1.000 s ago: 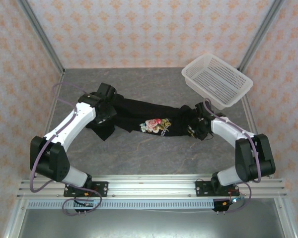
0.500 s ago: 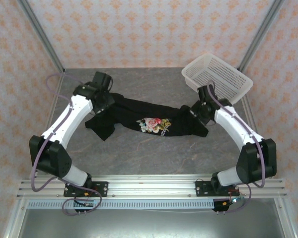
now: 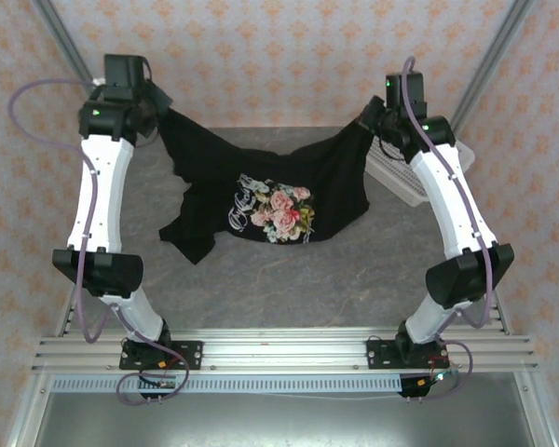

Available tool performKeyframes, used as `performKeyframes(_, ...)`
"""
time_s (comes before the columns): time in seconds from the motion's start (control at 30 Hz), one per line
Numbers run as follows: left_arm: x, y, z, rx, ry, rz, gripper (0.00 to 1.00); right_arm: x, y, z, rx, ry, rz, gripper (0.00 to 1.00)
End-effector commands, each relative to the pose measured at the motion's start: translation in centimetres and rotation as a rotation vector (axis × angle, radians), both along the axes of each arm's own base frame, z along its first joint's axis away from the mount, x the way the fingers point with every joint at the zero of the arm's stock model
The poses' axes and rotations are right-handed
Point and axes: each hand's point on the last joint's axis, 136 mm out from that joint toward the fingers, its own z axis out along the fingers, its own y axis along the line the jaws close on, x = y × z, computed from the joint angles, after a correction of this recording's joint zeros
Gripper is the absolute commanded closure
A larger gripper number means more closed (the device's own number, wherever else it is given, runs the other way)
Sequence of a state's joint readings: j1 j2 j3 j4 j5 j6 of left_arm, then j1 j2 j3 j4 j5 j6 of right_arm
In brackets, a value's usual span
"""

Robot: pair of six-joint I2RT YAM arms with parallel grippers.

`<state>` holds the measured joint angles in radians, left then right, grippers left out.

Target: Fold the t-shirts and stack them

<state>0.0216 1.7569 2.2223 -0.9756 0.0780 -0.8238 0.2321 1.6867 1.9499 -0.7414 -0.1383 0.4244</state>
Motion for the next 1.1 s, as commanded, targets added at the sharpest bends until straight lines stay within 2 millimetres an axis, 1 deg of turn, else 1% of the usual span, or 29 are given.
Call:
performKeyframes(0.0,0.3,1.8,5.4,-0.047,-0.157,0.037,1.0,1.7,-0.4,3.1,0.001,-0.085,0.019,1.0)
performKeyframes(0.1,0.9,4.3,9.6,-0.096,-0.304,0.074,1.0,3.5,-0.4,6.2,0.064,-0.166,0.033,1.0)
performKeyframes(0.17,1.6,5.5,12.0,-0.135,-0.4,0.077,1.0,4.6,0.2,8.4,0.092,-0.226,0.066,1.0)
performKeyframes(0.2,1.7,5.9,13.5,-0.154,-0.453,0.072,1.0,4.9,0.5,9.7,0.106,-0.261,0.086,1.0)
performKeyframes(0.23,2.3,6.5,14.2,-0.173,-0.493,0.067,1.0,5.3,0.9,11.0,0.125,-0.295,0.105,1.0)
performKeyframes(0.27,2.4,6.9,15.3,-0.18,-0.536,0.063,1.0,5.5,1.2,12.1,0.141,-0.328,0.125,1.0)
performKeyframes(0.3,2.0,7.4,16.9,-0.186,-0.589,0.064,1.0,5.5,1.4,13.5,0.157,-0.37,0.136,1.0)
performKeyframes(0.4,-0.2,9.0,21.3,-0.185,-0.739,0.083,1.0,5.1,1.2,17.3,0.208,-0.479,0.152,1.0)
performKeyframes(0.47,-2.0,9.8,23.8,-0.187,-0.823,0.095,1.0,4.7,1.1,18.8,0.257,-0.518,0.169,1.0)
performKeyframes(0.5,-2.3,10.3,24.4,-0.184,-0.849,0.102,1.0,4.4,1.1,19.4,0.273,-0.528,0.18,1.0)
performKeyframes(0.53,-4.7,10.1,26.6,-0.167,-0.907,0.103,1.0,3.9,1.2,19.8,0.276,-0.535,0.194,1.0)
performKeyframes(0.6,-6.7,10.7,28.0,-0.143,-0.95,0.132,1.0,3.1,1.3,19.8,0.264,-0.524,0.21,1.0)
performKeyframes(0.63,-7.4,10.9,28.5,-0.137,-0.965,0.14,1.0,2.8,1.3,19.5,0.25,-0.508,0.211,1.0)
performKeyframes(0.67,-7.6,10.8,28.7,-0.137,-0.967,0.139,1.0,2.5,1.2,19.0,0.236,-0.488,0.212,1.0)
performKeyframes(0.7,-7.5,10.7,28.4,-0.146,-0.953,0.131,1.0,2.3,1.2,18.2,0.221,-0.458,0.214,1.0)
performKeyframes(0.73,-7.2,10.4,27.5,-0.161,-0.917,0.12,1.0,2.1,1.2,17.1,0.205,-0.421,0.217,1.0)
performKeyframes(0.77,-6.9,10.3,26.1,-0.175,-0.856,0.123,1.0,2.0,1.2,15.9,0.194,-0.383,0.219,1.0)
performKeyframes(0.83,-6.7,10.3,21.5,-0.171,-0.661,0.15,1.0,1.5,1.3,12.5,0.178,-0.283,0.218,1.0)
performKeyframes(0.93,-7.0,8.9,12.5,-0.128,-0.333,0.148,1.0,-0.6,2.6,5.9,0.162,-0.132,0.251,1.0)
performKeyframes(1.0,-8.0,7.7,5.0,-0.16,-0.143,0.164,1.0,-3.4,4.2,0.0,0.159,-0.002,0.303,1.0)
performKeyframes(1.03,-8.8,7.1,1.7,-0.175,-0.056,0.168,1.0,-5.1,5.1,-3.0,0.137,0.062,0.331,1.0)
performKeyframes(1.07,-10.1,6.4,-2.2,-0.159,0.069,0.177,1.0,-7.3,5.9,-6.5,0.105,0.14,0.365,1.0)
